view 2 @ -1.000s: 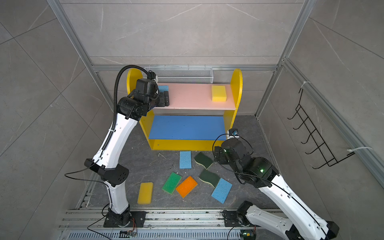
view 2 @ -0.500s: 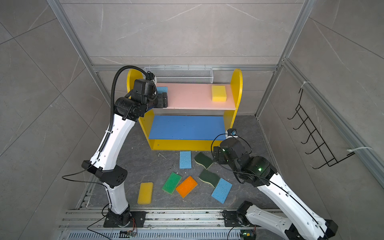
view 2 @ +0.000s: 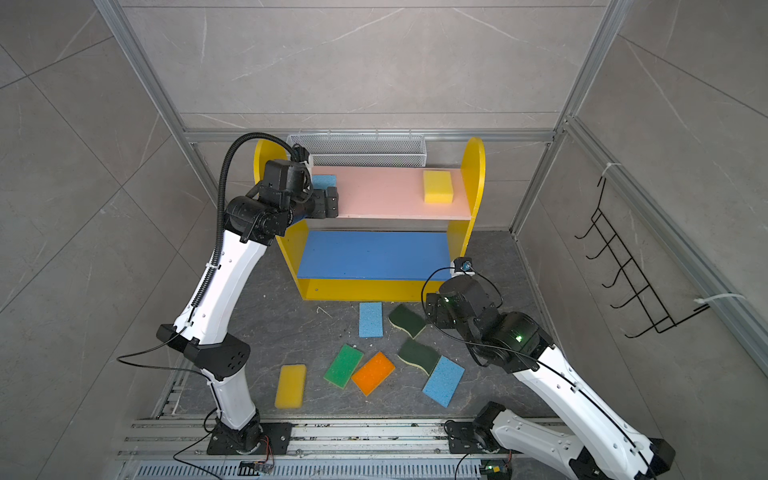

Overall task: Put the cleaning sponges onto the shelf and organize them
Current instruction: 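Lower the blue sponge onto the pink shelf and open the left gripper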

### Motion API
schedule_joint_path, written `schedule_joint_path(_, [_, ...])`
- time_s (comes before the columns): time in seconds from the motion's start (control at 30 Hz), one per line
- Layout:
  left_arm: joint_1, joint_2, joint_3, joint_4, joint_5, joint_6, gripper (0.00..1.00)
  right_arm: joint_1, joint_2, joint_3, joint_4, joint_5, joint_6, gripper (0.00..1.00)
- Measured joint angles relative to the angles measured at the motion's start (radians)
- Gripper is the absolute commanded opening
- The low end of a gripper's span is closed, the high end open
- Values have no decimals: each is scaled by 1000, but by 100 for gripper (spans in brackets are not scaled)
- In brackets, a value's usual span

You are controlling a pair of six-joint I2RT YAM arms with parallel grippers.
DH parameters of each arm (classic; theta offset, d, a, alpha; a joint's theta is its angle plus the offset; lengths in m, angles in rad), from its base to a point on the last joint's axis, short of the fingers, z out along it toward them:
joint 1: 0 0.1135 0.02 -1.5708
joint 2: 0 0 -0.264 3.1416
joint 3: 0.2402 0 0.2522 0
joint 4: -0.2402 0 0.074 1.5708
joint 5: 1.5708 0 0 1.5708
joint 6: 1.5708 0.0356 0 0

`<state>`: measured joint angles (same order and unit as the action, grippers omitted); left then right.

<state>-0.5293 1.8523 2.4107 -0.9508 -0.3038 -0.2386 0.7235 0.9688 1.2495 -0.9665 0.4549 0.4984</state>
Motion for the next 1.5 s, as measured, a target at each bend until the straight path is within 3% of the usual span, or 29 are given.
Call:
schedule_joint_path(0.53, [-1, -194, -191, 9, 53, -26, 90, 0, -10, 0, 0, -11, 0, 94])
schedule_joint_path(1.5, [-1, -166, -200, 21, 6, -24, 84, 0, -24, -14, -1, -10, 0, 95])
